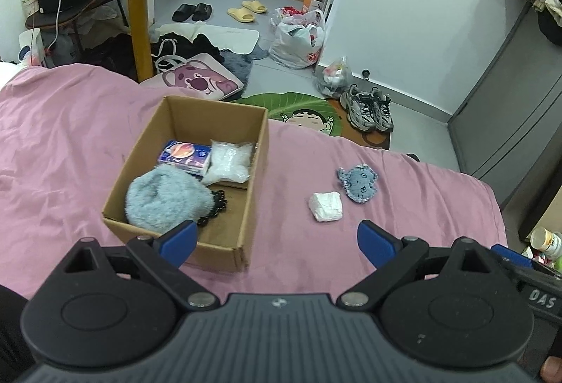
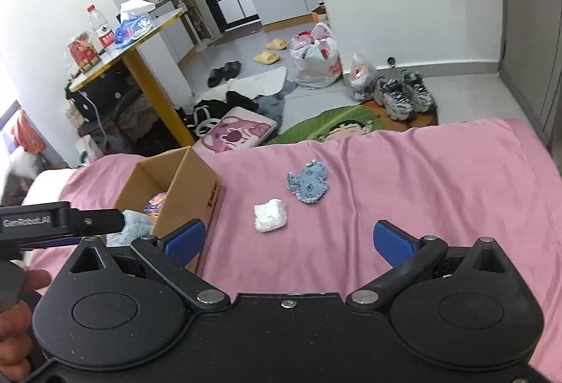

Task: Organize soft objects
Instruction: 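Move both tools back toward the white tissue wad and denim plush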

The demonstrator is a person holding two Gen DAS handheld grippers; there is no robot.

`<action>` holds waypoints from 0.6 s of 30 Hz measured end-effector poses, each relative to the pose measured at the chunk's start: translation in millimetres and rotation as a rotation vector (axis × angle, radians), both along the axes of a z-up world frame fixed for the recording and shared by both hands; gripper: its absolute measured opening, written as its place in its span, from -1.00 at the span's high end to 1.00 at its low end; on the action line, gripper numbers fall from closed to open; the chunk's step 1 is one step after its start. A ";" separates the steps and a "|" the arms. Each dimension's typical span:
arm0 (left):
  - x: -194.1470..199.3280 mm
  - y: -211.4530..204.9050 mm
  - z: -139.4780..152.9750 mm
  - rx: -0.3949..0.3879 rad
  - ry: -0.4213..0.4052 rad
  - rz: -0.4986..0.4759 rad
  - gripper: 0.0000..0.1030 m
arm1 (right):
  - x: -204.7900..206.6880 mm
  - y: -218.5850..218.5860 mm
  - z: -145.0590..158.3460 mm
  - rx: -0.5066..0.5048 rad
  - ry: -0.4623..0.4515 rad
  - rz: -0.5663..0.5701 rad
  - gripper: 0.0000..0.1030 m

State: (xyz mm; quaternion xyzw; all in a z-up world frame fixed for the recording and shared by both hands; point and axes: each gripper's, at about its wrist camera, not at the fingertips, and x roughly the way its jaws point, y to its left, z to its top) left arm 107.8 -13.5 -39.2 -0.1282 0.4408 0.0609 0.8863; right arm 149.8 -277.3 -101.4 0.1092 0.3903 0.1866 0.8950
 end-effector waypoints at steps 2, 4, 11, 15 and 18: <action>2.5 -4.9 -1.1 0.004 -0.003 -0.001 -0.87 | 2.4 -3.2 -1.9 -0.003 -0.002 0.000 -1.00; 4.4 -10.8 -2.1 0.003 -0.009 -0.008 -0.86 | 6.5 -8.1 -6.4 0.012 0.011 -0.008 -1.00; 16.3 -29.8 -13.4 0.014 0.000 -0.025 -0.84 | 20.9 -20.7 -22.0 0.095 0.063 -0.036 -0.99; 23.1 -40.4 -22.1 0.020 0.007 -0.036 -0.83 | 29.3 -24.1 -29.5 0.124 0.076 -0.039 -0.98; 28.8 -47.2 -28.5 0.024 0.012 -0.043 -0.79 | 37.5 -23.3 -37.3 0.131 0.095 -0.036 -0.93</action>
